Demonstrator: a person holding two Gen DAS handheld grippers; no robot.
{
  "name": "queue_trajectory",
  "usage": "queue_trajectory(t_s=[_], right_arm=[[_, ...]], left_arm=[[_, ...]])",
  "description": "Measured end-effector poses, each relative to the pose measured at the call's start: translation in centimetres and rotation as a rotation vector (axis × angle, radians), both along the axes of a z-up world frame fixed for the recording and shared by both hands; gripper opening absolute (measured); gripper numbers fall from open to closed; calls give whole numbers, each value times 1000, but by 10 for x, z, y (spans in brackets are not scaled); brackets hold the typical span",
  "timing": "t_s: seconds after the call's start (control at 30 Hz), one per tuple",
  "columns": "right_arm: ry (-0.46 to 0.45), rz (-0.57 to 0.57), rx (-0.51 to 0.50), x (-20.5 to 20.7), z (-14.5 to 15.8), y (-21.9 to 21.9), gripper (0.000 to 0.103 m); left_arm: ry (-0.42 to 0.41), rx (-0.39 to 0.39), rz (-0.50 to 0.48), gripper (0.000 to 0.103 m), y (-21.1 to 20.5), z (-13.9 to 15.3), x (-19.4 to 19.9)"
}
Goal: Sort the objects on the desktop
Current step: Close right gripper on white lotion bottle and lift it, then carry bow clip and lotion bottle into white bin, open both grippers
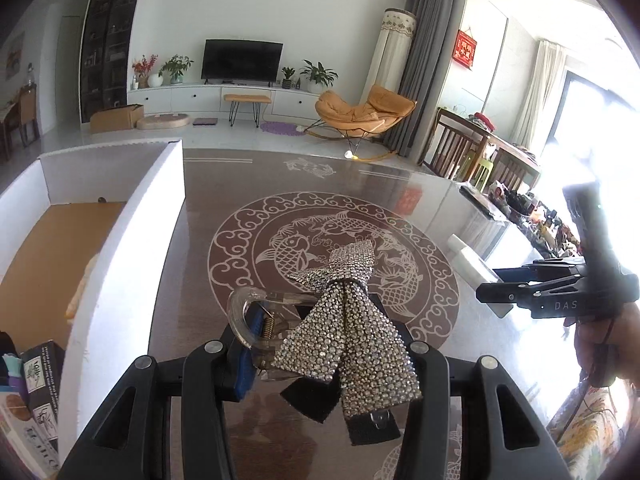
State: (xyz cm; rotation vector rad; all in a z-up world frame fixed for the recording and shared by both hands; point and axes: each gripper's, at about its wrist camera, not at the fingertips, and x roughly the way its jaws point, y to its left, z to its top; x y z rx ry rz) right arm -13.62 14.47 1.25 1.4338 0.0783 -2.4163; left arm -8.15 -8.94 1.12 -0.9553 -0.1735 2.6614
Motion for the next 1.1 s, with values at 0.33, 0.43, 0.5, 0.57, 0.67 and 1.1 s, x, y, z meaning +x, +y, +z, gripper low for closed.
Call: queue_trajectory(t_s=[0.33,0.43,0.5,0.57,0.67,1.1], right_arm=[[137,281,-187,-11,93,-194,51],[123,392,-216,-7,87,-277,52],[108,449,-205,-5,76,-325,52],[90,480,-177,-5,60,-364,52],[38,508,-106,-9,32,-398,52],[207,440,73,17,53,-367,101]], left_arm=[[-51,-69,326,48,-188,37,31],[-166,-72,429,48,-241,6,29],[-221,-84,473,48,-262,-12,30],[-270,-89,505,48,-275,-27,32],[-307,-58,516,53,-281,-41,36],[-73,-142,809,101,-260,17,84]])
